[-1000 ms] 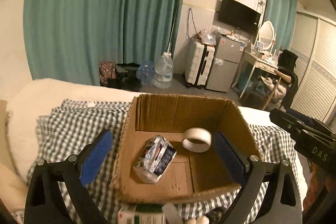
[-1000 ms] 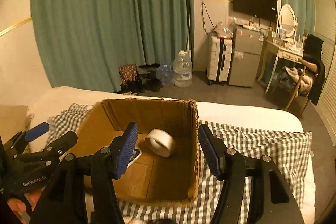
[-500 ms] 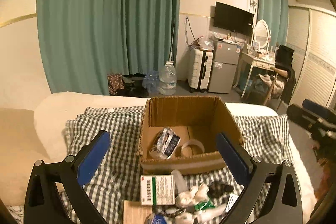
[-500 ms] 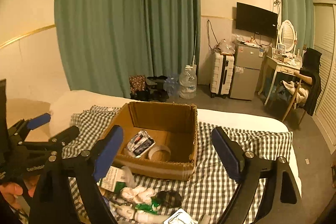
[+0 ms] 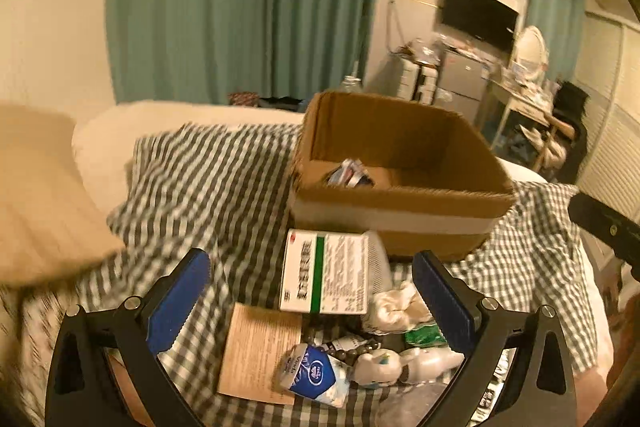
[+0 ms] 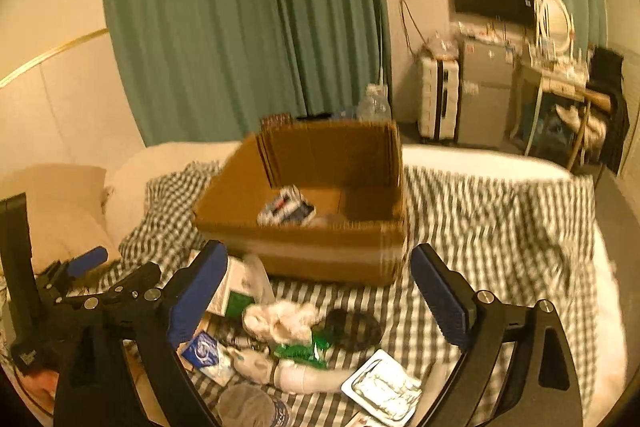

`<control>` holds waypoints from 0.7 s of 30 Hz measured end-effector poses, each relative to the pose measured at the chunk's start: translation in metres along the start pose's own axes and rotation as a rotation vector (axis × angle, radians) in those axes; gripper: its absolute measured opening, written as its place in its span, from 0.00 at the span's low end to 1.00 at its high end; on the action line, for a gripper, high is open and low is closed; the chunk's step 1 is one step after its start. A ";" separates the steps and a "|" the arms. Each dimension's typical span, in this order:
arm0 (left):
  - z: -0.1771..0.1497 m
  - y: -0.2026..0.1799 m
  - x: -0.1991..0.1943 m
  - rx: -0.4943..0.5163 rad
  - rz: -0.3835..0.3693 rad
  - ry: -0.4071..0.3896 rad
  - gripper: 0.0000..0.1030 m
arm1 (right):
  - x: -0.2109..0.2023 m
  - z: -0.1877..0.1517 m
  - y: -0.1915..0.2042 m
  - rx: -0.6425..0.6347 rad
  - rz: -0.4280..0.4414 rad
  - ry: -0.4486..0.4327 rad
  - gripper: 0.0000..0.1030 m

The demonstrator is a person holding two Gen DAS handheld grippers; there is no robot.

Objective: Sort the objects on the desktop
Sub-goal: 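Grasp the white-green medicine box with the left gripper while the right gripper grasps the black eyeglass case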

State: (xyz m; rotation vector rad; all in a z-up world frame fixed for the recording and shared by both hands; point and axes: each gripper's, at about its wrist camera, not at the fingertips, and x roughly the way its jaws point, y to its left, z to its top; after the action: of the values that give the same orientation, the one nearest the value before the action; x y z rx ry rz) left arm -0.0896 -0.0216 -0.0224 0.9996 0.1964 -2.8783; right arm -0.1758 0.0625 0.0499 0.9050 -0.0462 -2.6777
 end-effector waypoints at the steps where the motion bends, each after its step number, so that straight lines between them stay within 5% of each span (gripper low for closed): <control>1: -0.005 0.000 0.006 -0.005 0.004 0.010 1.00 | 0.007 -0.006 -0.002 0.006 -0.001 0.012 0.91; 21: -0.049 -0.009 0.102 0.079 0.022 0.104 1.00 | 0.116 -0.080 -0.041 0.121 -0.047 0.221 0.91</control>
State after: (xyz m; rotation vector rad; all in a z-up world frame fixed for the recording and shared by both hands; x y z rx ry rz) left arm -0.1407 -0.0098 -0.1234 1.1583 0.0793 -2.8370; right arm -0.2271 0.0719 -0.0877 1.2492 -0.1401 -2.6233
